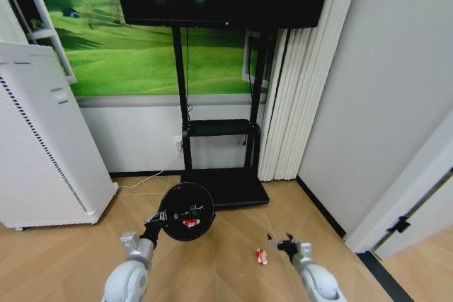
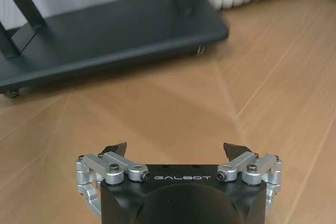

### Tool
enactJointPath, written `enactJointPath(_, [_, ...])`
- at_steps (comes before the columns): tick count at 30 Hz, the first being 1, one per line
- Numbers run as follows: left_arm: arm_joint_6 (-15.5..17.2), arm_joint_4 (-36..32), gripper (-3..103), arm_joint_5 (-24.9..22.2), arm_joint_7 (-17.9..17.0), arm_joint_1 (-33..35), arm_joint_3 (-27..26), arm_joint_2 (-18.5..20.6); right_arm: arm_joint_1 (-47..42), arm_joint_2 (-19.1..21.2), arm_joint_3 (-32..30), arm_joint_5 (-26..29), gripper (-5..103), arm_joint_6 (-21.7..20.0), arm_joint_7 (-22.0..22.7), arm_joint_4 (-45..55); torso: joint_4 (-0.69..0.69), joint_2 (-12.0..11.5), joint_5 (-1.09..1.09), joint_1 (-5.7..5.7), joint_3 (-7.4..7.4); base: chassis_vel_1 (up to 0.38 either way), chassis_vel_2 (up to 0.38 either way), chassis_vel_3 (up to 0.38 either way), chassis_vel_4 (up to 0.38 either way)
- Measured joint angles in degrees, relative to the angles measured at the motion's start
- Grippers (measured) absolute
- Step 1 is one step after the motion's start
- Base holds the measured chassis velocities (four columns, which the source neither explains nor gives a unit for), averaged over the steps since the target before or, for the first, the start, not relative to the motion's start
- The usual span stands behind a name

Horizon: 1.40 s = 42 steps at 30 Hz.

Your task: Pick up the trash bin and place the garbage on the floor into it.

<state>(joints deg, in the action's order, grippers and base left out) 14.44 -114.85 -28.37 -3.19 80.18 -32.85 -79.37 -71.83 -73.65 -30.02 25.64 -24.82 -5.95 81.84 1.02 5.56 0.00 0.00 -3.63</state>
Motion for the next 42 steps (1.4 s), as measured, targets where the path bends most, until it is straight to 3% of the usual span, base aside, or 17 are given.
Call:
enactJointPath(2, [0.0, 0.0, 4, -0.2, 0.0, -0.4, 0.6, 0.0, 0.4, -0.8, 0.4, 2.3, 100, -4.0, 1.2, -0.5, 0.01, 0.0, 0.00, 0.00, 0.00, 0.000, 0.000, 0.000, 0.000])
enactJointPath(7, [0.0, 0.0, 4, -0.5, 0.0, -0.7, 1.6, 0.3, 1.6, -2.8, 0.6, 2.9, 100, -5.9, 5.7, -2.2, 0.04, 0.0, -0.01, 0.00, 0.00, 0.000, 0.000, 0.000, 0.000])
enactJointPath(20, [0.4, -1.2, 4, -2.1, 0.0, -0.6, 1.2, 1.2, 7.3, -5.8, 0.7, -3.6, 100, -4.6, 8.1, -12.5, 0.02, 0.0, 0.00, 0.00, 0.00, 0.000, 0.000, 0.000, 0.000])
enactJointPath(39, [0.5, -1.4, 4, -2.4, 0.0, -1.4, 0.6, 0.8, 10.5, -6.5, 2.3, -6.2, 102, -3.4, 8.4, -17.8, 0.02, 0.0, 0.00, 0.00, 0.01, 0.000, 0.000, 0.000, 0.000])
enactJointPath(42, [0.5, -1.2, 4, -2.4, 0.0, -1.4, 0.5, 0.6, 10.6, -7.0, 2.7, -7.0, 88, -3.2, 8.5, -18.7, 0.02, 0.0, 0.00, 0.00, 0.00, 0.000, 0.000, 0.000, 0.000])
